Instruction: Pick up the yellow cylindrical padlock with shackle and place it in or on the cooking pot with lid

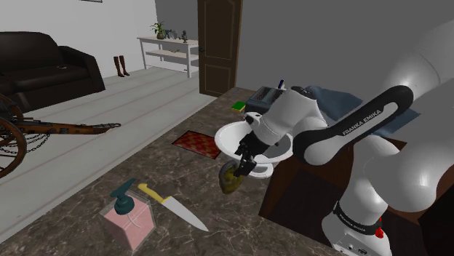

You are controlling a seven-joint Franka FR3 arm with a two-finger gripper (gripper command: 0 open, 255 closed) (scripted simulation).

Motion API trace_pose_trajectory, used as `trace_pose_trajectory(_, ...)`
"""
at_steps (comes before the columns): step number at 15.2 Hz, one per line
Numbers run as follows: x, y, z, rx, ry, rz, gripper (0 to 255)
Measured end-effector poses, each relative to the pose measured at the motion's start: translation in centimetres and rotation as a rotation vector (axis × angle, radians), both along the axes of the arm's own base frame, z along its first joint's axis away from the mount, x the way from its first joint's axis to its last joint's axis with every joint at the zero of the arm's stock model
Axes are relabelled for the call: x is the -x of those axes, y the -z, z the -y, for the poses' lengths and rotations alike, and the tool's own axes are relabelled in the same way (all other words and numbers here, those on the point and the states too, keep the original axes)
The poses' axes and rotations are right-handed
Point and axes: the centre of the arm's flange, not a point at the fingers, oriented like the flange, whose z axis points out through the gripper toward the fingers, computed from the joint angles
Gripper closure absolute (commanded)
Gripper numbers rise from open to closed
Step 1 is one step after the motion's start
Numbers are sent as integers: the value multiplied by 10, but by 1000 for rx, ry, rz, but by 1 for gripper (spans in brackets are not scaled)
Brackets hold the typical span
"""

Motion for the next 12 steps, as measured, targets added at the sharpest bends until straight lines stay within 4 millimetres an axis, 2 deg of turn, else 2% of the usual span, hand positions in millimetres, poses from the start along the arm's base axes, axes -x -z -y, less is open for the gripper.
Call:
trace_pose_trajectory(2,-7,-6,-4,37,-17,-55,255)
trace_pose_trajectory(4,4,-2,-2,87,-35,-146,255)
trace_pose_trajectory(7,9,-8,2,129,-43,-234,255)
trace_pose_trajectory(8,10,-10,2,135,-46,-245,0)
trace_pose_trajectory(10,10,-10,2,136,-46,-245,0)
trace_pose_trajectory(12,1,-21,-13,162,-49,-267,0)
